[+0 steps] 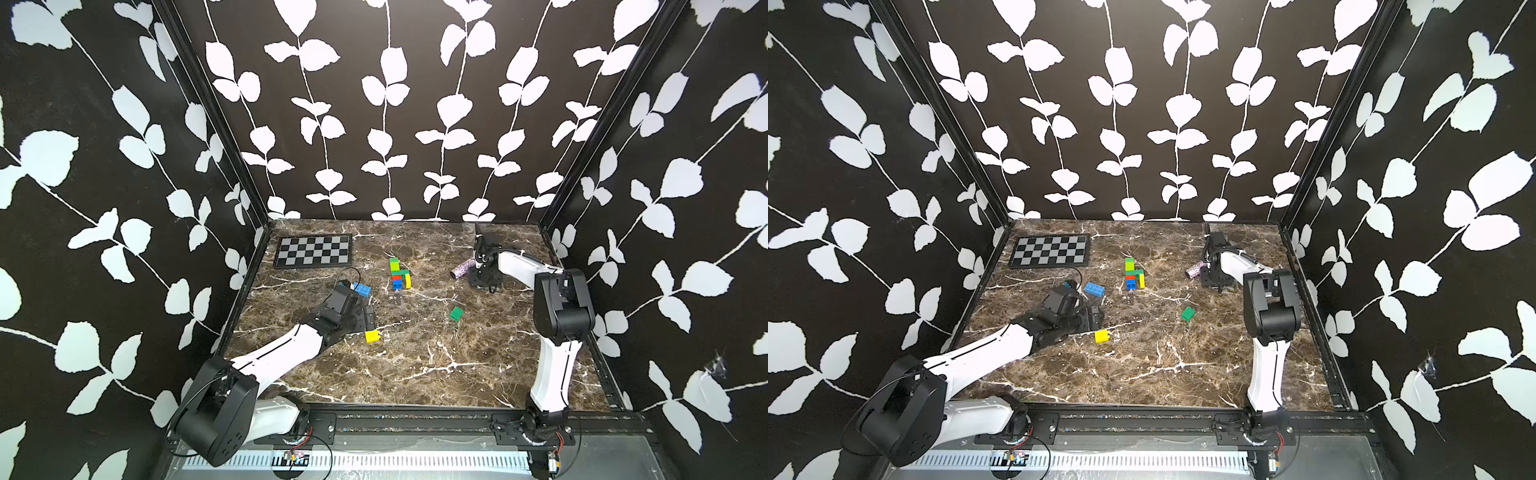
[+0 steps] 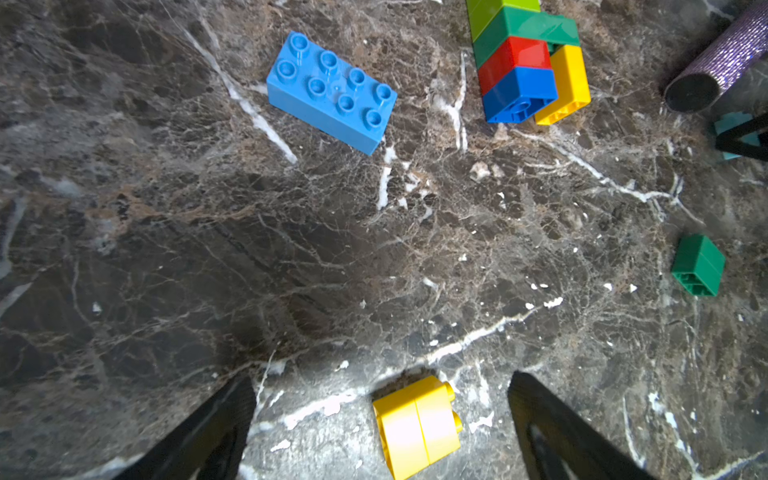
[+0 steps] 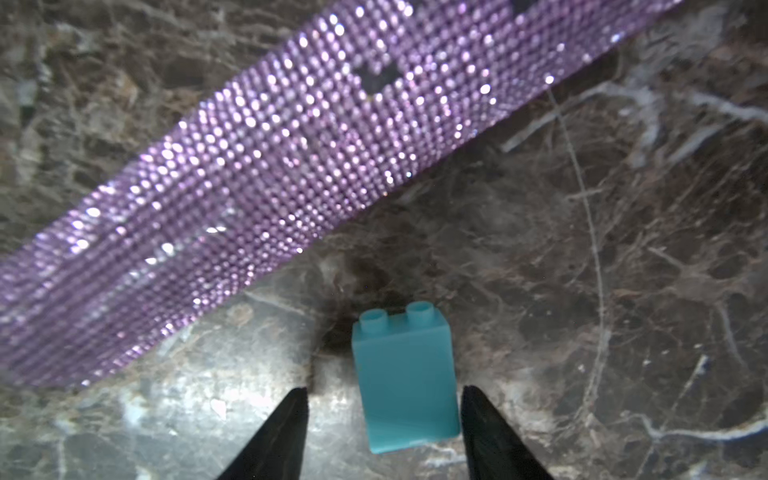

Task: Assemble the letter h with lego
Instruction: Adjust the lego brick at the center of the board.

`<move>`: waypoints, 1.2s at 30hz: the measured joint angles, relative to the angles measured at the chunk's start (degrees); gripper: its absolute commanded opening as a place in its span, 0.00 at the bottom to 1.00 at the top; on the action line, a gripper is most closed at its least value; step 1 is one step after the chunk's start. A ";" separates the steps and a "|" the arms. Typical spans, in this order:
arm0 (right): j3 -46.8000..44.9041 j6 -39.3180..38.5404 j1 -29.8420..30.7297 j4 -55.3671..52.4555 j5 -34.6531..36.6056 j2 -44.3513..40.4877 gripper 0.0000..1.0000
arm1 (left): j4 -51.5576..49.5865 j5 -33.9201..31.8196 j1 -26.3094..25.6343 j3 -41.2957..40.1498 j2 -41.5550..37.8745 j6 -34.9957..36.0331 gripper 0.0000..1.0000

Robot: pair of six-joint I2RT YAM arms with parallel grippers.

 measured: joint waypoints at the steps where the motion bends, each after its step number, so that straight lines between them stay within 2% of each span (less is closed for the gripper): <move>1: 0.17 0.04 0.00 -0.04 0.13 0.17 0.52 | 0.04 0.02 0.00 0.00 0.00 0.00 0.97; 11: 0.24 -0.13 0.13 -1.88 2.21 0.52 0.41 | 0.09 0.68 0.00 0.00 0.00 0.00 0.96; 18: 1.09 -0.46 0.13 -2.36 2.21 1.07 0.39 | 0.09 0.83 0.00 0.04 0.00 0.00 0.95; 23: 1.31 -0.76 0.13 -2.51 1.77 1.14 0.28 | 0.09 0.85 0.00 0.09 0.00 0.00 0.94; 25: 1.31 -0.61 0.13 -2.47 1.38 1.14 0.20 | 0.07 0.83 0.00 0.11 0.00 -0.02 0.94; 28: 0.76 -0.39 0.20 -1.84 0.35 0.79 0.16 | 0.02 0.83 0.00 0.31 0.13 -0.02 0.93; 31: -4.15 0.07 1.42 0.85 -0.98 -2.89 0.13 | 0.02 0.94 0.00 0.31 0.22 -0.02 0.91; 36: -15.89 0.20 8.46 6.67 -3.91 -16.52 0.10 | 0.66 2.38 0.00 0.31 0.26 0.00 0.88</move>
